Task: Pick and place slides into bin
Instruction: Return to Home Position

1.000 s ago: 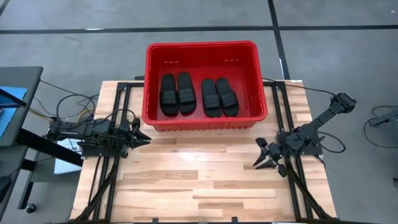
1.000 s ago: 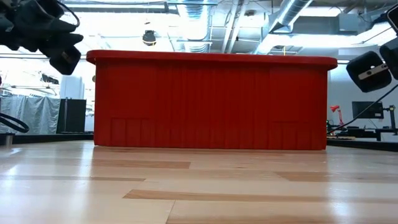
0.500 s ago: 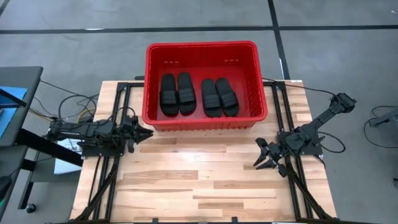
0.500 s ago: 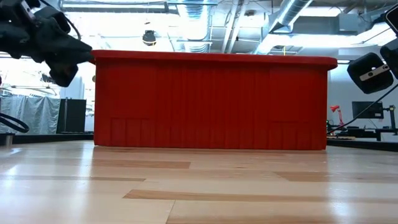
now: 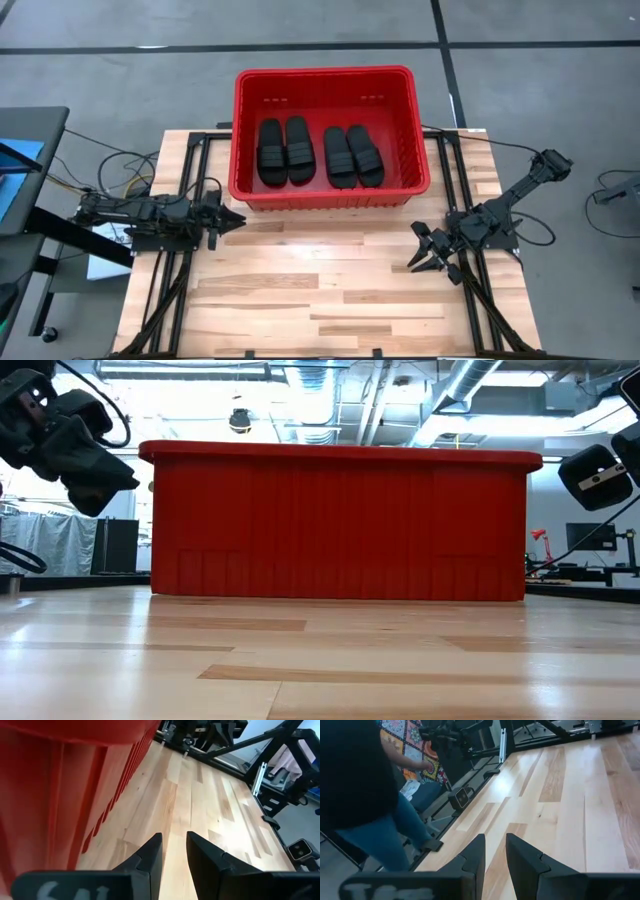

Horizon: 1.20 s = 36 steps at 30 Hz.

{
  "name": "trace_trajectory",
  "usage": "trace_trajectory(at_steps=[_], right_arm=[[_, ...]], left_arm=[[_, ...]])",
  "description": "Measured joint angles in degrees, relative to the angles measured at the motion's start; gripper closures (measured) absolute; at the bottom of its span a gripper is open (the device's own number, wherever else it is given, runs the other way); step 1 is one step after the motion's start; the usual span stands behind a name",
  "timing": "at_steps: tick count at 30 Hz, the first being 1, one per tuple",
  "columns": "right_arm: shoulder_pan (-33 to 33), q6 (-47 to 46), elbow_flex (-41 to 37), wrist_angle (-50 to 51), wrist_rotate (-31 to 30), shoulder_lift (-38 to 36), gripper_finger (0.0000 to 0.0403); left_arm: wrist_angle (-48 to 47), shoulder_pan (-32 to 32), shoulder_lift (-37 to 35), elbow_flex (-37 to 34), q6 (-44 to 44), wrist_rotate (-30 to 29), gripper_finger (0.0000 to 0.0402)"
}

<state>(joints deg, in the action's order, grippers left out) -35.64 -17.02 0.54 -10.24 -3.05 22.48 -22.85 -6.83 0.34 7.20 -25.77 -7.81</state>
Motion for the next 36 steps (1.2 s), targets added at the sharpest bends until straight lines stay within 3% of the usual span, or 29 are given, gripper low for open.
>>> trace_trajectory(at_steps=[36], right_arm=[[0.02, 0.00, 0.02, 0.02, 0.02, 0.00, 0.0336]], left_arm=[[-0.17, 0.02, 0.02, 0.00, 1.08, -0.09, 0.0325]])
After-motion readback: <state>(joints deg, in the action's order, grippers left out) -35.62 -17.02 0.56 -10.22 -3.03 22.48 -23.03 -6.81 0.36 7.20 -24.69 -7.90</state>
